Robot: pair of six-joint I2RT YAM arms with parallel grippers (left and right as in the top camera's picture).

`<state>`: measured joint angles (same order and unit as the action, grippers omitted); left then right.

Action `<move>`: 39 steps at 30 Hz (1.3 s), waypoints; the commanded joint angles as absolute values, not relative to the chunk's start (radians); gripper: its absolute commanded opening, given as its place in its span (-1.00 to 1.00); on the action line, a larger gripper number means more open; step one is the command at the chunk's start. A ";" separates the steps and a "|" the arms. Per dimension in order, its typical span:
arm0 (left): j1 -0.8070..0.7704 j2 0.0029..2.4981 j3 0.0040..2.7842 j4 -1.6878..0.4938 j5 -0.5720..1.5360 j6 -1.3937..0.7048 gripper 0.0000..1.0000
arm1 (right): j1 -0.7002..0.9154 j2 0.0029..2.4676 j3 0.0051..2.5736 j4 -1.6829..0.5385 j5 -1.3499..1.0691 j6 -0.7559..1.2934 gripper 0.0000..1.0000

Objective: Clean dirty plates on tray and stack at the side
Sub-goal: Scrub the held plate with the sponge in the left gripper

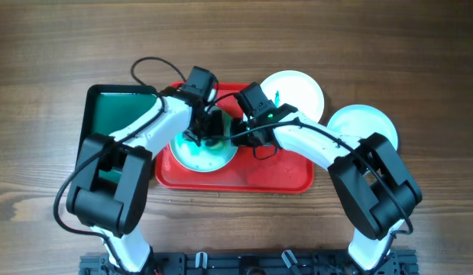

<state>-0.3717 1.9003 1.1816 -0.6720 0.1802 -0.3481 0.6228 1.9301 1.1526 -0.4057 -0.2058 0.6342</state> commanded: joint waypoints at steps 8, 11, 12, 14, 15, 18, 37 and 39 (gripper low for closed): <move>-0.292 1.930 1.184 -0.806 -0.094 -0.769 -0.92 | 0.624 1.943 1.168 -0.410 -0.226 0.624 -0.91; -0.317 1.930 1.184 -0.894 -0.057 -0.775 -0.92 | 0.624 1.943 1.168 -0.407 -0.226 0.625 -0.91; -0.326 1.930 1.184 -0.930 -0.027 -0.774 -0.92 | 0.622 1.943 1.168 -0.406 -0.226 0.625 -0.91; -0.341 1.930 1.184 -0.986 0.051 -0.717 -0.92 | 0.621 1.943 1.168 -0.406 -0.226 0.624 -0.91; -0.350 1.930 1.184 -1.003 0.100 -0.662 -0.92 | 0.619 1.943 1.168 -0.408 -0.227 0.624 -0.91; -0.383 1.930 1.184 -1.011 0.210 -0.523 -0.92 | 0.607 1.943 1.168 -0.408 -0.273 0.601 -0.91; -0.513 1.930 1.182 -0.736 0.316 -0.521 -0.92 | 0.524 1.958 1.115 -0.379 -0.578 0.524 -0.91; -0.509 1.930 1.182 -0.697 0.250 -0.586 -0.92 | 0.524 1.958 1.115 -0.379 -0.578 0.524 -0.91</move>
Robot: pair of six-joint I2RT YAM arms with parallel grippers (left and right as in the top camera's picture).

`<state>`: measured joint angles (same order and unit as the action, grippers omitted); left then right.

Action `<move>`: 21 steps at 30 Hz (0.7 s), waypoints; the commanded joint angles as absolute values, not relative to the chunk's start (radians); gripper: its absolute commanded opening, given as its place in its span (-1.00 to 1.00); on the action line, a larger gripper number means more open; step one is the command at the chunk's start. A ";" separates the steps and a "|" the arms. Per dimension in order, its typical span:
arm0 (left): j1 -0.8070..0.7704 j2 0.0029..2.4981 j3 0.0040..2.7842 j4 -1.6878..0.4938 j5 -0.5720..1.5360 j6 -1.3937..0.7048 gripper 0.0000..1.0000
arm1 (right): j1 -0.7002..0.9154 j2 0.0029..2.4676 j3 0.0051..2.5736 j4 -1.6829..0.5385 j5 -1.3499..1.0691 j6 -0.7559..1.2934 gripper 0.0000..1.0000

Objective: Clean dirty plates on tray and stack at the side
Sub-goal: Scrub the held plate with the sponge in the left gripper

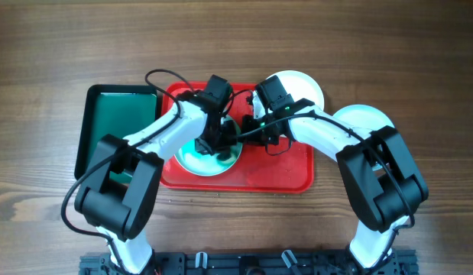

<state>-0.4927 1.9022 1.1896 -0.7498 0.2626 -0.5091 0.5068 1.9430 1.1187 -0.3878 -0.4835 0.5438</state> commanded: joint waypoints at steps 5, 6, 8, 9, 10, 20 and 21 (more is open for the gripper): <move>-0.454 1.930 1.182 -0.624 0.007 -0.648 -0.92 | 0.524 1.958 1.115 -0.379 -0.577 0.524 -0.92; -0.440 1.930 1.182 -0.609 -0.046 -0.648 -0.92 | 0.524 1.958 1.115 -0.378 -0.577 0.524 -0.91; -0.424 1.930 1.182 -0.598 -0.112 -0.648 -0.92 | 0.524 1.958 1.115 -0.378 -0.576 0.524 -0.91; -0.405 1.930 1.182 -0.603 -0.155 -0.648 -0.92 | 0.524 1.958 1.115 -0.378 -0.574 0.524 -0.91; -0.392 1.930 1.182 -0.619 -0.166 -0.649 -0.92 | 0.524 1.958 1.115 -0.378 -0.574 0.524 -0.91; -0.348 1.930 1.182 -0.988 -0.084 -0.757 -0.92 | 0.524 1.958 1.115 -0.363 -0.570 0.524 -0.91; -0.352 1.930 1.182 -1.005 -0.023 -0.696 -0.92 | 0.524 1.958 1.115 -0.361 -0.569 0.524 -0.92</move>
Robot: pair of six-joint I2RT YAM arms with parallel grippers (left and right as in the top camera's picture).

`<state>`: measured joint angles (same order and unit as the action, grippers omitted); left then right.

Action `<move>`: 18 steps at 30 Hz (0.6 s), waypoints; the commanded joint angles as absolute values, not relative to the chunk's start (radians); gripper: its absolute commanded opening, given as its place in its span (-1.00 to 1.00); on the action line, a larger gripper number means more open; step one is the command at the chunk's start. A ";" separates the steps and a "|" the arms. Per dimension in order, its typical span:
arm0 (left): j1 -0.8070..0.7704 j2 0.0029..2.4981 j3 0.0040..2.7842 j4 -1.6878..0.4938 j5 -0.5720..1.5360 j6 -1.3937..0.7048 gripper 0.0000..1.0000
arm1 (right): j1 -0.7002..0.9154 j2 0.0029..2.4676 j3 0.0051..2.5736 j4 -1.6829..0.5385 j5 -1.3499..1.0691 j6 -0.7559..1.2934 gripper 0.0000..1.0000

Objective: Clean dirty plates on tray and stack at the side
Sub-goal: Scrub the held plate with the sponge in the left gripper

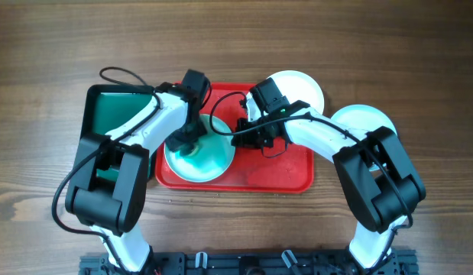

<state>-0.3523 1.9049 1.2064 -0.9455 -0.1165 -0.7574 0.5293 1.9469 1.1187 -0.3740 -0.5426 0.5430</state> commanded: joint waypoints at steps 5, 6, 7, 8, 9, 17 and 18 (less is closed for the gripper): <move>-0.374 1.930 1.182 -1.015 0.330 -0.333 -0.92 | 0.524 1.958 1.115 -0.360 -0.566 0.524 -0.91; -0.374 1.930 1.182 -1.015 0.372 -0.285 -0.92 | 0.524 1.958 1.115 -0.360 -0.566 0.524 -0.91; -0.374 1.930 1.182 -1.015 0.404 -0.247 -0.92 | 0.524 1.958 1.115 -0.360 -0.566 0.524 -0.91; -0.374 1.930 1.182 -1.014 0.420 -0.223 -0.92 | 0.524 1.958 1.115 -0.360 -0.566 0.524 -0.91; -0.374 1.930 1.182 -1.010 0.422 -0.212 -0.92 | 0.524 1.958 1.115 -0.360 -0.566 0.524 -0.91; -0.373 1.930 1.182 -0.738 0.186 -0.358 -0.92 | 0.524 1.958 1.115 -0.361 -0.566 0.524 -0.91; -0.373 1.930 1.182 -0.719 0.109 -0.401 -0.92 | 0.524 1.958 1.115 -0.361 -0.566 0.523 -0.91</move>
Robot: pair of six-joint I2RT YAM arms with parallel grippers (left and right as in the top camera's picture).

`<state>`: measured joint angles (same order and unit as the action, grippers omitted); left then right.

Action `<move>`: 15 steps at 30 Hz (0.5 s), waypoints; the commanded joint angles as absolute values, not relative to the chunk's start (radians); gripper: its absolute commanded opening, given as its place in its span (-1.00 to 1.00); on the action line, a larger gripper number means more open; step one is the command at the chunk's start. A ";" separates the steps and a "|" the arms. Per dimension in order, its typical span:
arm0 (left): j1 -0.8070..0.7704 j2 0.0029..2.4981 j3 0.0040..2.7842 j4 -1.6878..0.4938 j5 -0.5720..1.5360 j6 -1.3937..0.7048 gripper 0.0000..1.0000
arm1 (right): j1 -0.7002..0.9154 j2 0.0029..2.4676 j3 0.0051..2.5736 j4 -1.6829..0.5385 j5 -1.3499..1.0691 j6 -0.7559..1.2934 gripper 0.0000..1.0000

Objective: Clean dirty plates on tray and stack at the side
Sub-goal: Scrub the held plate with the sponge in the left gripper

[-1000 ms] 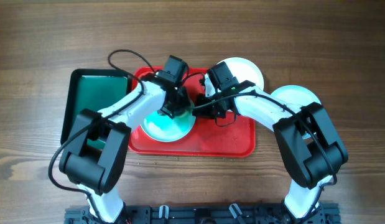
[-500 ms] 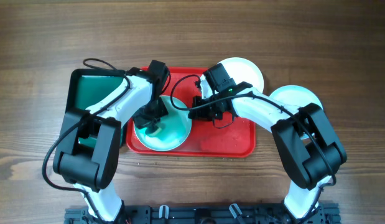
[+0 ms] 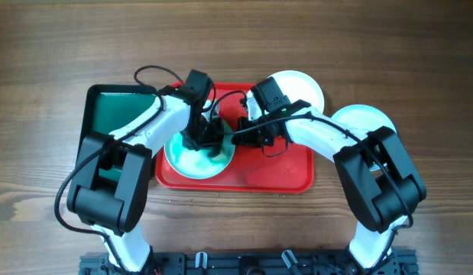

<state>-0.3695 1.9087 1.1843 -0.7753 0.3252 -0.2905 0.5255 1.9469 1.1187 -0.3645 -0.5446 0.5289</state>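
A teal-smeared white plate [image 3: 189, 159] lies on the left half of the red tray [image 3: 270, 174]. My left gripper [image 3: 203, 137] points down onto the plate's upper middle, shut on a dark sponge [image 3: 212, 137] pressed against the plate. My right gripper [image 3: 238, 138] reaches in from the right and is shut on the plate's right rim. Its fingertips are mostly hidden under the wrist. Two clean white plates lie off the tray: one [image 3: 297, 85] at its far right corner, the other [image 3: 366, 122] further right.
A black-rimmed green bin [image 3: 114, 122] stands left of the red tray, partly under my left arm. Cables loop above both wrists. The wooden table [image 3: 419, 53] surrounds everything.
My left gripper with the sponge has moved right and slightly back on the plate, from its left part to its upper middle. The right gripper stays at the plate's right rim.
The left gripper was on the plate's upper right with the sponge while the right gripper was at the rim. Then it was further right and lower, then at the left part, and now at the upper middle. The plate has shifted slightly on the tray.
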 commanded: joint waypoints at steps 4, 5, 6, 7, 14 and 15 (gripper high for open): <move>-0.373 1.930 1.182 -0.733 -0.173 -0.575 -0.92 | 0.524 1.958 1.115 -0.362 -0.566 0.524 -0.91; -0.373 1.930 1.182 -0.763 -0.247 -0.646 -0.92 | 0.524 1.958 1.115 -0.361 -0.565 0.523 -0.91; -0.373 1.930 1.182 -0.786 -0.285 -0.690 -0.92 | 0.524 1.958 1.115 -0.360 -0.562 0.524 -0.91; -0.373 1.930 1.182 -0.804 -0.305 -0.719 -0.92 | 0.524 1.958 1.115 -0.359 -0.562 0.524 -0.91; -0.376 1.930 1.182 -0.968 -0.096 -0.699 -0.92 | 0.524 1.958 1.115 -0.358 -0.559 0.524 -0.92; -0.376 1.930 1.182 -0.976 -0.055 -0.668 -0.92 | 0.524 1.958 1.115 -0.358 -0.559 0.525 -0.91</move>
<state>-0.3843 1.9049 1.2034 -0.9333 -0.1734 -0.7044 0.5259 1.9469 1.1187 -0.3538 -0.5575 0.5293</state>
